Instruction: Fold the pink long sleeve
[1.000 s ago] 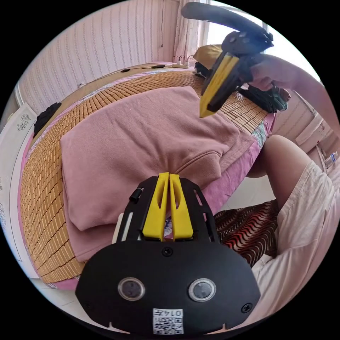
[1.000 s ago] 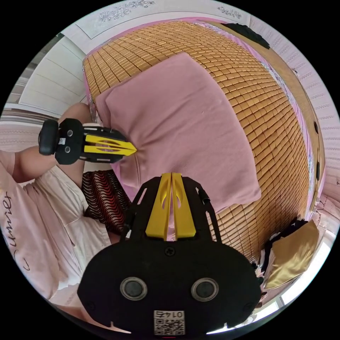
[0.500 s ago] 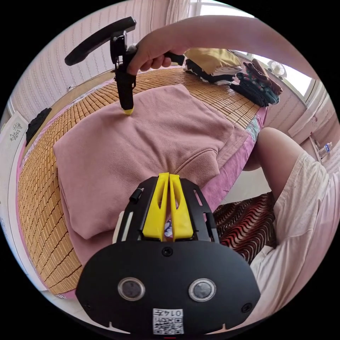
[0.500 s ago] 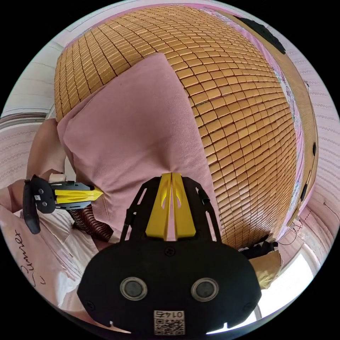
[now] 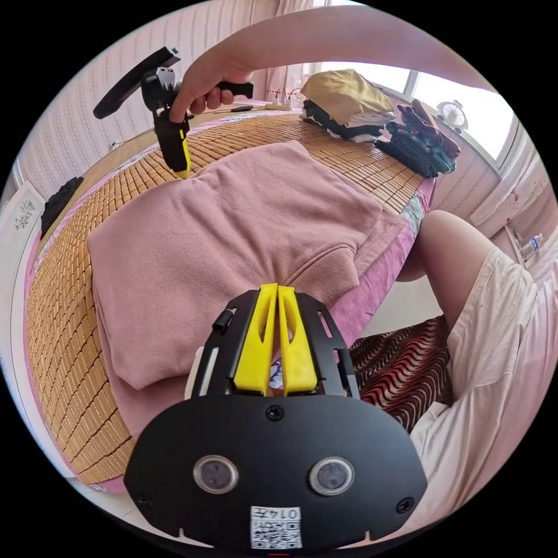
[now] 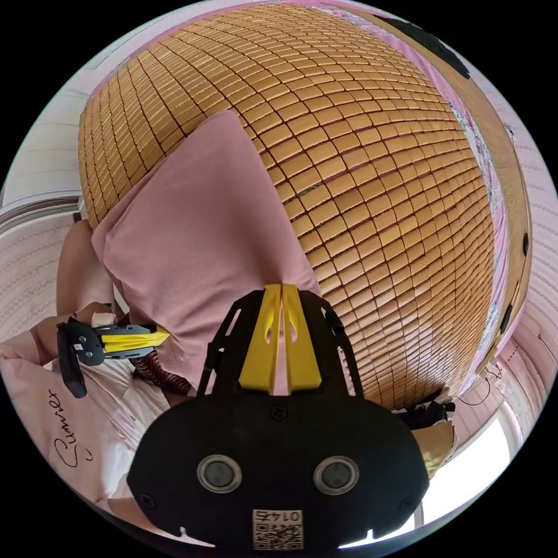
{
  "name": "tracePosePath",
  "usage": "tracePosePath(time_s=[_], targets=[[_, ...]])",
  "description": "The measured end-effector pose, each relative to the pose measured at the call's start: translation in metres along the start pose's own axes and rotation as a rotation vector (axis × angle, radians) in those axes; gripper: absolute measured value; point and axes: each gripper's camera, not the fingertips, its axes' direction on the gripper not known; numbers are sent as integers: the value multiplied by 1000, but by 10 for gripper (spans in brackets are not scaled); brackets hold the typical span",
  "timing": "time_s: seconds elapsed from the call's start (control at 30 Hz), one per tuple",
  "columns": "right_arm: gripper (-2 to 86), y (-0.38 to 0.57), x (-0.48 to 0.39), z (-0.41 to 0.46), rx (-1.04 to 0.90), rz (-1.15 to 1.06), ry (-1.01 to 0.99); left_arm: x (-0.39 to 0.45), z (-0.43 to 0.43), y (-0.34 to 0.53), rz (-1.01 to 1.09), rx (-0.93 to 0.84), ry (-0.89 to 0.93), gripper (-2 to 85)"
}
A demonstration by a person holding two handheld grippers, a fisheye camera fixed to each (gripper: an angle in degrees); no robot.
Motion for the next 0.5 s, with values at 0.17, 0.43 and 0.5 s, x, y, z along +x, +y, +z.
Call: tracePosePath(time_s=[0.17,0.43,0.5], targets=[[-5,29,-23,20,114,24,212,1,0,1,0,6,10,-10],[-5,103,-28,26,205,57,193,5,-8,1,-1,0,38,-10],[-5,113,-19,18,180,77,161,11,-1,2,17,-23,21,-10]])
